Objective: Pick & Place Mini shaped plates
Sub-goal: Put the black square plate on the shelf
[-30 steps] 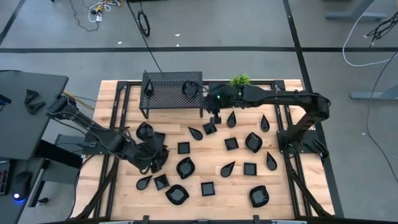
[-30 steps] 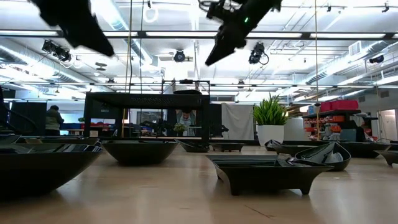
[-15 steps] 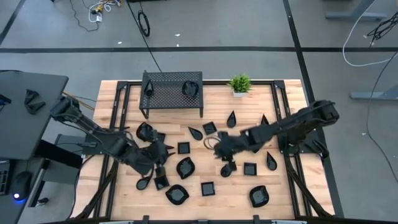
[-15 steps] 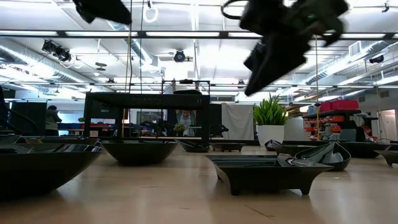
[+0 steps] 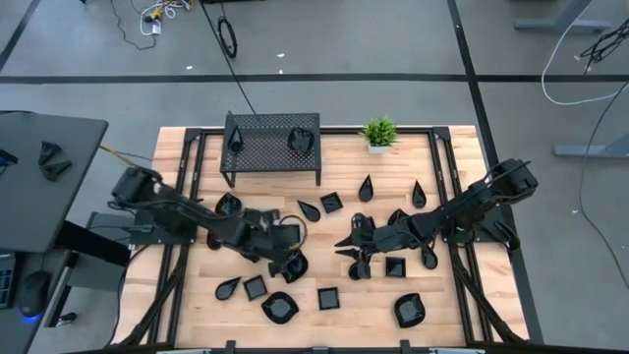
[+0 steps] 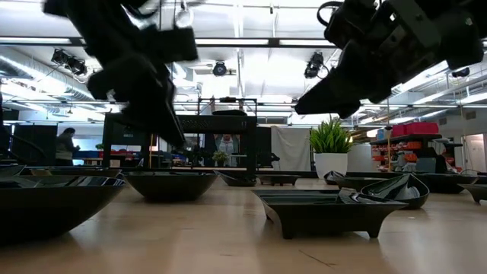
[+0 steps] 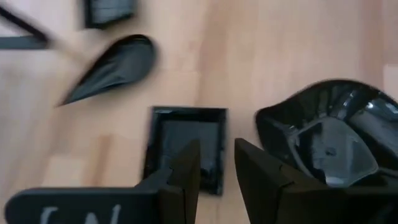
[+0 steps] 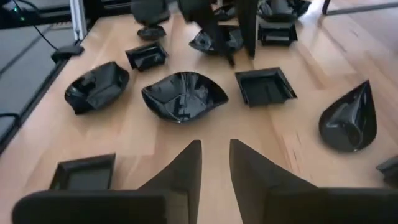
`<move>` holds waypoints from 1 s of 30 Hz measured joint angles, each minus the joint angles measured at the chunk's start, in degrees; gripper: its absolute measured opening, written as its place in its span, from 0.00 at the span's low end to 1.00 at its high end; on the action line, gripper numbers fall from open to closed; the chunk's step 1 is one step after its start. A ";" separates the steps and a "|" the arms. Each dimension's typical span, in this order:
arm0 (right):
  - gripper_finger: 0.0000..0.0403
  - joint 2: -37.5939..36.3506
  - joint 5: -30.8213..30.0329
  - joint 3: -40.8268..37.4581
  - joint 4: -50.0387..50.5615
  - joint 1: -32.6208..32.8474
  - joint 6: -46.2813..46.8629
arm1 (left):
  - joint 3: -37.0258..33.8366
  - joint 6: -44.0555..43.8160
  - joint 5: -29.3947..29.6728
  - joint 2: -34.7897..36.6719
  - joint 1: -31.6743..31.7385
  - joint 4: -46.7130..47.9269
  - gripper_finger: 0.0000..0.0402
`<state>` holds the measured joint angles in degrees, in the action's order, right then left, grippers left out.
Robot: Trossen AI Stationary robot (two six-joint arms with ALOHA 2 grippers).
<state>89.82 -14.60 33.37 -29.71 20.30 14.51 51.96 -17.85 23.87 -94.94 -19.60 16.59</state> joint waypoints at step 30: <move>0.22 0.02 0.02 -0.05 -3.74 -0.82 -1.77 | 0.91 3.69 -2.75 -5.77 1.53 -2.07 0.03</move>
<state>89.84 -14.58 33.32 -33.45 19.48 12.74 52.88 -14.16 21.11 -100.70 -18.07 14.52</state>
